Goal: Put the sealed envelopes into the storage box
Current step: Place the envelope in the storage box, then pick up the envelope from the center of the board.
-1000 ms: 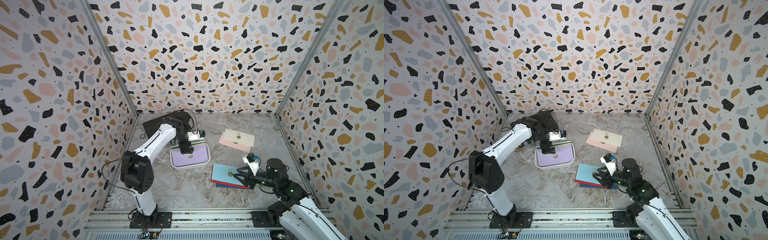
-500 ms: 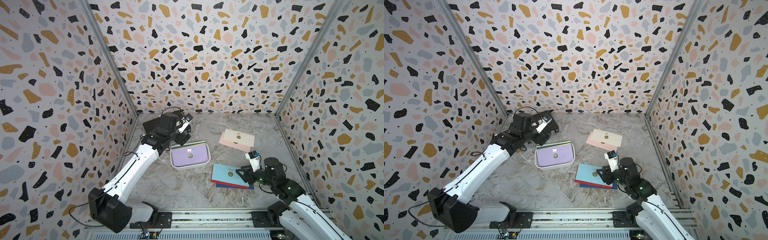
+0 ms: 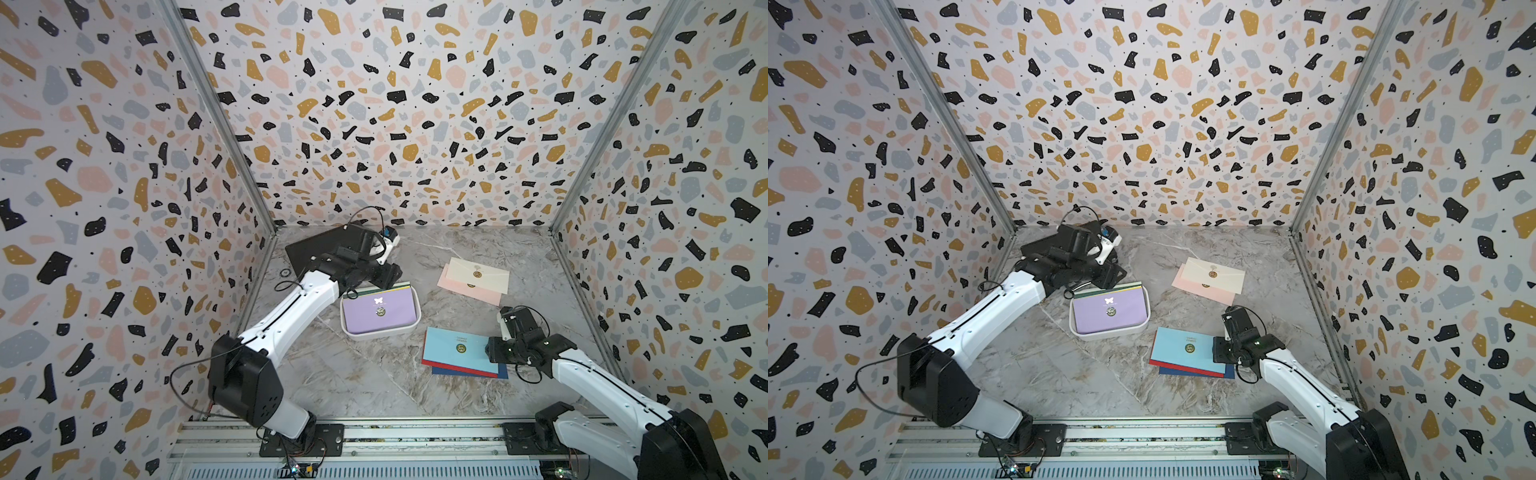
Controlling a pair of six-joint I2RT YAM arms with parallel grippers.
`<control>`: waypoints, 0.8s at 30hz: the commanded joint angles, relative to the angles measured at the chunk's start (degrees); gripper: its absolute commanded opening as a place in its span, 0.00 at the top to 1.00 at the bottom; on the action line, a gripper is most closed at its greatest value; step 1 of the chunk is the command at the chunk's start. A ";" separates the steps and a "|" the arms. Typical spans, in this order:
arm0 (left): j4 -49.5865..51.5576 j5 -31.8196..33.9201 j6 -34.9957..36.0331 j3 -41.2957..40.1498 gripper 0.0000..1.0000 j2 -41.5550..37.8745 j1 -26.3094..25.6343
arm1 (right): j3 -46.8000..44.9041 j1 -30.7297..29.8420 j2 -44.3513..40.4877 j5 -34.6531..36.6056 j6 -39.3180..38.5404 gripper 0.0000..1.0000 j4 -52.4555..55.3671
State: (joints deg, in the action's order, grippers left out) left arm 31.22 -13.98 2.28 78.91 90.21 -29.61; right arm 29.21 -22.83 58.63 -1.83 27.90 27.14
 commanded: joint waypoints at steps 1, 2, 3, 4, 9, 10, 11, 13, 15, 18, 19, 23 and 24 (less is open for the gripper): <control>6.30 -0.63 -1.76 0.27 0.49 3.78 -7.37 | 0.50 1.30 -0.63 1.40 1.27 0.47 1.38; 6.46 -0.68 -2.12 -0.11 0.54 5.18 -9.12 | 0.54 1.67 -0.54 1.31 1.28 0.46 1.51; 6.63 -1.09 -2.27 -0.49 0.58 7.10 -11.03 | 0.50 2.05 -0.37 0.93 1.17 0.46 1.52; 6.66 -1.15 -2.68 -0.77 0.60 9.05 -12.62 | 0.41 2.45 -0.27 0.55 1.13 0.46 1.51; 6.63 1.22 -4.49 -0.53 0.71 16.22 -16.88 | 0.28 3.40 -0.08 -0.14 0.87 0.46 1.59; 6.50 1.31 -4.90 -0.50 0.73 17.21 -17.14 | 0.14 3.49 -0.01 -0.33 0.93 0.46 1.44; 6.31 1.32 -5.33 -0.39 0.77 18.03 -17.28 | 0.06 3.49 0.07 -0.65 0.93 0.46 1.39; 6.22 1.36 -5.80 -0.25 0.83 19.72 -17.78 | 0.08 3.49 0.41 -1.45 0.91 0.46 1.08; 5.97 1.71 -6.13 -0.54 0.88 20.67 -18.18 | 0.10 3.58 0.61 -1.69 0.91 0.46 0.98; 5.20 1.58 -6.77 -1.70 0.90 21.49 -18.21 | -0.02 3.58 0.95 -1.64 1.01 0.46 0.88; 4.91 1.52 -7.03 -2.06 0.90 21.67 -18.42 | -0.09 3.58 1.04 -1.67 1.02 0.46 0.81; 3.78 1.32 -7.46 -3.69 0.91 21.93 -19.12 | -0.17 3.67 2.24 -2.45 1.45 0.46 0.29; 3.52 1.33 -7.64 -3.94 0.91 22.09 -19.22 | -0.20 3.67 2.57 -2.64 1.54 0.46 0.20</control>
State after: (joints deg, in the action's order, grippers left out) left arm 35.81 -12.78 -4.29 76.20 111.37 -48.14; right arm 29.21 -19.40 60.66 -3.68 28.71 27.35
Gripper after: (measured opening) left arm 0.090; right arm 0.539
